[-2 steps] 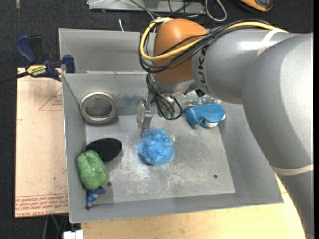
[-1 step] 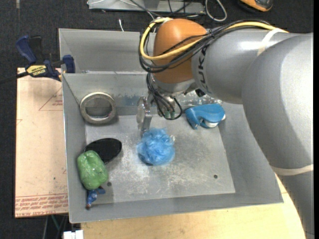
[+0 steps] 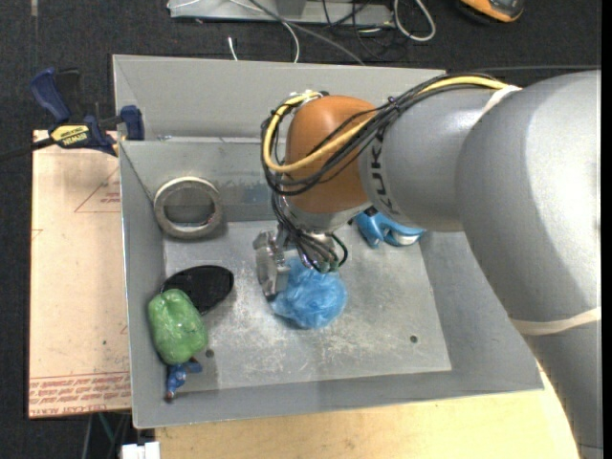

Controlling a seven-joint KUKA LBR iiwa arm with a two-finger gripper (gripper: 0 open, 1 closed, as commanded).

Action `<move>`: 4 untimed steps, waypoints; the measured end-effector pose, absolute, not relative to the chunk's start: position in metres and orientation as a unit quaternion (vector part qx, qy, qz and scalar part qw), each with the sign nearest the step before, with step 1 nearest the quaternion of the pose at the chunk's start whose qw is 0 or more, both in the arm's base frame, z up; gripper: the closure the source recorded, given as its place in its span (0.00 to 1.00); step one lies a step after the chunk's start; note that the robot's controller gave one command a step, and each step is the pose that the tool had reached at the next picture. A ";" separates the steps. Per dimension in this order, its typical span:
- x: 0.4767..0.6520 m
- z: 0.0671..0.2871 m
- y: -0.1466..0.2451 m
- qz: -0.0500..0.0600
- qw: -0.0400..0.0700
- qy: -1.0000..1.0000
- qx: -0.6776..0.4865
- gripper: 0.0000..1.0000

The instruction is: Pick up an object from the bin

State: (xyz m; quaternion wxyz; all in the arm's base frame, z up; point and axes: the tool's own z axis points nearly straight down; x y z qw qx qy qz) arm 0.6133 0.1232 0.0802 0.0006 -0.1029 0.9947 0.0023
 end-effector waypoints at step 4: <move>0.507 0.070 0.131 0.004 0.002 0.954 -0.300 0.00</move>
Offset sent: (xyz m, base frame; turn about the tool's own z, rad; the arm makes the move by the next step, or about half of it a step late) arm -0.0769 0.0046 -0.0102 -0.1595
